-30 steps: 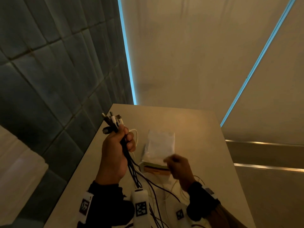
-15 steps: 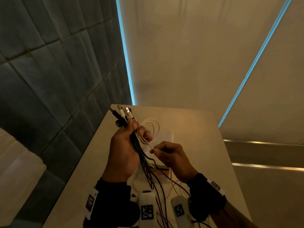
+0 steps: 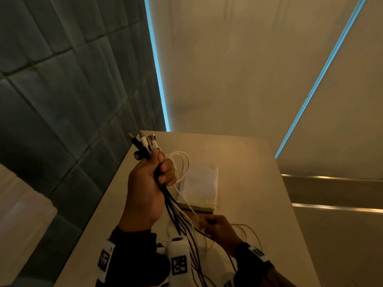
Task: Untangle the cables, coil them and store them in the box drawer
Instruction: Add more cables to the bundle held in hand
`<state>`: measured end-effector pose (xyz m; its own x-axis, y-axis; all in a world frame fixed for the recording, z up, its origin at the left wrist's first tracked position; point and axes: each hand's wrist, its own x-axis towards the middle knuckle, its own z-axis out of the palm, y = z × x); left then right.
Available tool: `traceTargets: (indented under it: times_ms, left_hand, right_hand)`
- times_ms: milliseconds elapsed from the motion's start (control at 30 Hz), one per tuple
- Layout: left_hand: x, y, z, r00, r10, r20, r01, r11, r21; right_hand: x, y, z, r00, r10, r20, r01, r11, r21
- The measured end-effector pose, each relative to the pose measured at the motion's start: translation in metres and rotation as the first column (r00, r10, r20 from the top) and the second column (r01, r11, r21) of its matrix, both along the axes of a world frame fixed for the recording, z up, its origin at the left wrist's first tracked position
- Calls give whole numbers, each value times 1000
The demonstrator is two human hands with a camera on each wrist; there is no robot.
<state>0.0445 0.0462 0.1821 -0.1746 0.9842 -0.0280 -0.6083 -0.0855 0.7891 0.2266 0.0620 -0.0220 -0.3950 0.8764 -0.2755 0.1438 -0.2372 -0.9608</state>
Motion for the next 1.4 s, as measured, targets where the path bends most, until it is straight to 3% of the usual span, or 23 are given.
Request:
traceTargets:
  times_ms: [133, 233, 300, 367, 500, 633, 700, 833, 967, 1167, 1400]
  left_hand:
    - [-5, -1, 2, 998, 30, -50, -30, 1000, -4]
    - [-5, 1, -4, 997, 56, -58, -60, 996, -67]
    - [-2, 1, -6, 992, 81, -94, -91, 990, -108]
    - [3, 2, -6, 982, 110, -153, -133, 980, -150]
    - [16, 4, -8, 977, 126, -173, -168, 951, -260]
    - [26, 2, -1, 992, 93, -88, -108, 975, -195]
    - [29, 1, 2, 994, 85, -63, -92, 987, -134]
    - [33, -1, 5, 996, 50, -69, -55, 995, -82]
    - [32, -4, 6, 994, -47, 95, 51, 998, -40]
    - [18, 2, 2, 991, -7, 134, 6, 1000, 7]
    - [3, 3, 2, 993, 90, 73, -89, 996, -9]
  right_hand:
    - [11, -1, -26, 973, 52, 227, -55, 998, 8]
    - [12, 9, -15, 945, -67, 319, 64, 998, 20]
    - [8, 19, 13, 960, -201, 194, 201, 979, 19]
    - [2, 29, 58, 963, -270, -24, 270, 962, 35]
    - [-10, 32, 149, 917, -124, -379, 199, 966, 165]
    - [-23, 17, 187, 937, 57, -343, 61, 944, 323]
    - [-28, 10, 183, 939, 83, -333, 19, 956, 291]
    - [-31, 5, 162, 862, 75, -502, -75, 997, 21]
    - [-26, 12, 138, 840, 52, -541, -119, 989, -90]
    - [-8, 19, 76, 960, 48, -276, -44, 999, 18]
    - [6, 17, 23, 998, -2, 55, -9, 982, 188]
